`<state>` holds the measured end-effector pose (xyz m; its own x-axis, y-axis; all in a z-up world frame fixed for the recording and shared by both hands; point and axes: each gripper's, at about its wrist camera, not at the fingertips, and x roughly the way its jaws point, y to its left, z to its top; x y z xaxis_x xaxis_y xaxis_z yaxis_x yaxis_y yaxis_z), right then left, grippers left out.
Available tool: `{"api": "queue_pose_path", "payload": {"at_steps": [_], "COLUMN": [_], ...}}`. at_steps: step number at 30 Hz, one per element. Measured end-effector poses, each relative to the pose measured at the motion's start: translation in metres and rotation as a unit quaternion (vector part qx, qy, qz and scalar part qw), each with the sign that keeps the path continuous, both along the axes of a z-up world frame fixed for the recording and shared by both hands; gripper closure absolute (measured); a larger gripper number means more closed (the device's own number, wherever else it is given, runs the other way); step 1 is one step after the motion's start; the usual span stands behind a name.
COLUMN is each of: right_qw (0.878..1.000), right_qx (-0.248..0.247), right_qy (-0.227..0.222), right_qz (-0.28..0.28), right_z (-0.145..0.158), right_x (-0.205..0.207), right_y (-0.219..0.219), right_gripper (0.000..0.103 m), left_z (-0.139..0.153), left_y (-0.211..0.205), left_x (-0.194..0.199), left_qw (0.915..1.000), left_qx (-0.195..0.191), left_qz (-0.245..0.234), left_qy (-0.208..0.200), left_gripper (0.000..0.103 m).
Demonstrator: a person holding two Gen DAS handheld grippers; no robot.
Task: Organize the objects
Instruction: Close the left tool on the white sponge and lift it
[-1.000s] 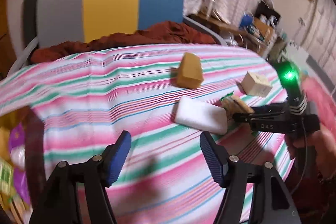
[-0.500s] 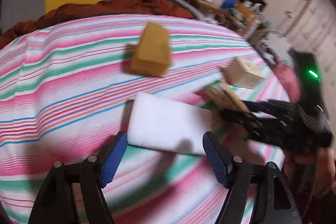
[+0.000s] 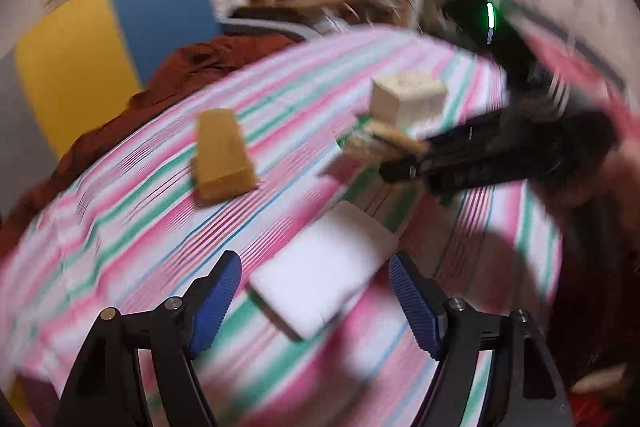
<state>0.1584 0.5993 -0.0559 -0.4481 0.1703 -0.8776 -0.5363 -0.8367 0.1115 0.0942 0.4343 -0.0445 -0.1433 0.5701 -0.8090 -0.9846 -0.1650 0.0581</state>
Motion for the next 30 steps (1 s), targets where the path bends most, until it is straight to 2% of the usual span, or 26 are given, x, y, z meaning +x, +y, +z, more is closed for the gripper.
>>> {"api": "queue_pose_path", "payload": {"at_steps": [3, 6, 8, 12, 16, 20, 23, 26, 30], "right_qw": [1.0, 1.0, 0.999, 0.999, 0.999, 0.999, 0.999, 0.999, 0.999], "right_qx": [-0.012, -0.02, -0.024, -0.033, -0.035, -0.034, -0.034, -0.035, -0.038], "right_qy": [0.002, 0.003, 0.006, 0.011, 0.013, 0.015, 0.014, 0.014, 0.016], "right_qz": [-0.01, -0.019, -0.024, -0.022, -0.016, -0.018, -0.02, -0.021, -0.024], "right_z": [-0.001, -0.001, -0.001, -0.001, -0.002, -0.002, -0.002, -0.002, -0.002], "right_x": [0.003, 0.005, 0.005, 0.004, 0.002, 0.002, 0.003, 0.003, 0.004], "right_y": [0.007, 0.015, 0.019, 0.02, 0.018, 0.017, 0.017, 0.018, 0.019], "right_gripper": [0.056, 0.056, 0.056, 0.056, 0.056, 0.056, 0.056, 0.056, 0.056], "left_z": [-0.014, -0.029, -0.032, -0.031, -0.027, -0.028, -0.034, -0.035, -0.033], "left_y": [0.013, 0.02, 0.019, 0.008, 0.004, 0.016, 0.019, 0.015, 0.004], "left_x": [0.012, 0.017, 0.022, 0.022, 0.023, 0.013, 0.008, 0.007, 0.003], "left_qw": [0.9958, 0.9914, 0.991, 0.9945, 0.9961, 0.9963, 0.9955, 0.9967, 0.9991], "left_qx": [-0.034, -0.06, -0.057, -0.032, -0.022, -0.026, -0.05, -0.038, -0.006], "left_qz": [-0.078, -0.114, -0.113, -0.095, -0.078, -0.051, -0.065, -0.06, -0.035], "left_qy": [0.034, 0.024, 0.044, 0.03, 0.034, 0.065, 0.047, 0.039, 0.025], "left_gripper": [0.025, 0.024, 0.022, 0.022, 0.024, 0.024, 0.024, 0.025, 0.034]}}
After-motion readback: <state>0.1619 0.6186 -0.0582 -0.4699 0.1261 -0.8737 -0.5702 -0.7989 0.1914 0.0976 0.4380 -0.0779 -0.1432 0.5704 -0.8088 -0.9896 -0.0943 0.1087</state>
